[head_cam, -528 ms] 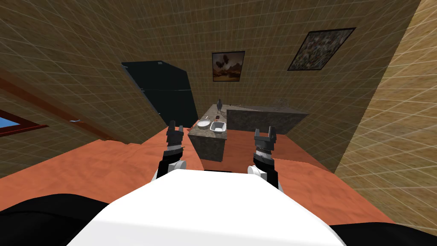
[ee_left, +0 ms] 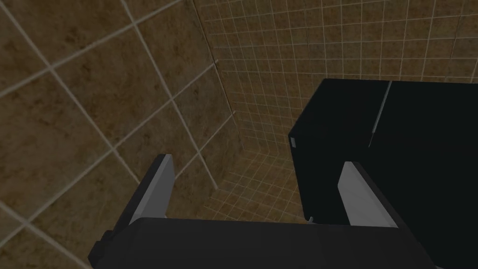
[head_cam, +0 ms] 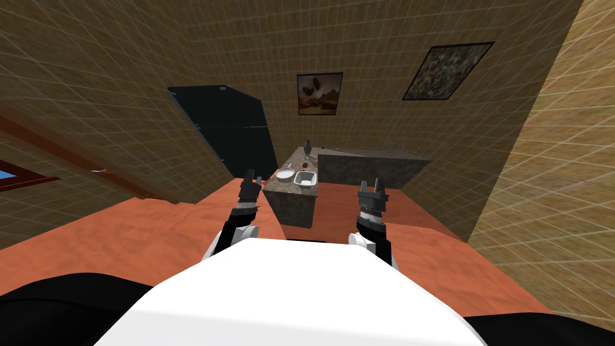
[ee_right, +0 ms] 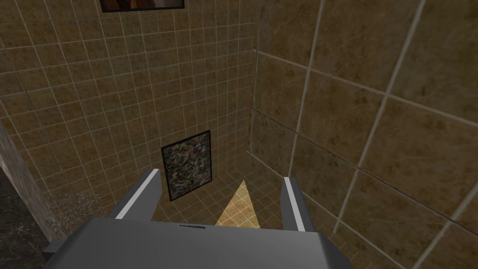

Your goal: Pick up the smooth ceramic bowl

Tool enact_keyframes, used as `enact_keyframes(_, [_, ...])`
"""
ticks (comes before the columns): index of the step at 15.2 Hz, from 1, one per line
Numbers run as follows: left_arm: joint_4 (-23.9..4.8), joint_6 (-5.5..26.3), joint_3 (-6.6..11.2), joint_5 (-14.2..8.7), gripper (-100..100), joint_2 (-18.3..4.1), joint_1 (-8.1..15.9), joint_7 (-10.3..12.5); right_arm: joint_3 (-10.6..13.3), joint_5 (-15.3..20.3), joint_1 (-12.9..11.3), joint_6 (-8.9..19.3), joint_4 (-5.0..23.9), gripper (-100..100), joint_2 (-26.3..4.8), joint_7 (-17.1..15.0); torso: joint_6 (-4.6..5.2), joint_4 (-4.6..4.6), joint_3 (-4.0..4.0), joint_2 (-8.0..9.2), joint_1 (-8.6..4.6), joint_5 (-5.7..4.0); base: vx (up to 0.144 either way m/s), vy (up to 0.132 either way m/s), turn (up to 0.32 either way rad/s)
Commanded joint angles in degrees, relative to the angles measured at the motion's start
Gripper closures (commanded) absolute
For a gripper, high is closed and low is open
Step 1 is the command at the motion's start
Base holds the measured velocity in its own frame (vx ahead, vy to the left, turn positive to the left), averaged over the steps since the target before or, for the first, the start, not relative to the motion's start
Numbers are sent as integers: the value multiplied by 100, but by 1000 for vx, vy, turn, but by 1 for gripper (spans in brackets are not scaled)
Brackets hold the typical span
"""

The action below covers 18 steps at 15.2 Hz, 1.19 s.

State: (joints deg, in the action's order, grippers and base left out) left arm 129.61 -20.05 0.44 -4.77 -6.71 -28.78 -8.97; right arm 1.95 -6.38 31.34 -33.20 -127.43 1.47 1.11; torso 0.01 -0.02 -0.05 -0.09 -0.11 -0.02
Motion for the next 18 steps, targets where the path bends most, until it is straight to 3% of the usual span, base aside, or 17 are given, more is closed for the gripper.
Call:
enact_keyframes(1, [3,286,12,-14,-100,-196,49,51,0,0,0,0,0,0,0,0,0,0,0,0,0,0,24,-27,-20])
enact_keyframes(2, [3,292,12,-14,-100,-196,49,51,0,0,0,0,0,0,0,0,0,0,-1,-1,0,0,23,-27,-18])
enact_keyframes(5, [0,699,35,-33,-100,-435,168,129,0,0,0,0,0,0,0,0,0,0,0,0,-3,-1,20,-38,-25])
enact_keyframes(10, [-3,1085,47,-44,-100,-542,235,173,0,0,0,0,0,0,0,0,0,-1,-2,-3,-2,0,23,-29,-16])
enact_keyframes(13, [-8,1525,75,-68,-100,-731,383,269,0,0,0,0,0,0,0,0,0,0,0,-1,-2,0,23,-33,-29])
enact_keyframes(18, [-11,2059,90,-81,-100,-814,463,322,0,0,0,0,0,0,0,0,0,-1,-2,-4,-6,-1,27,-37,-19])
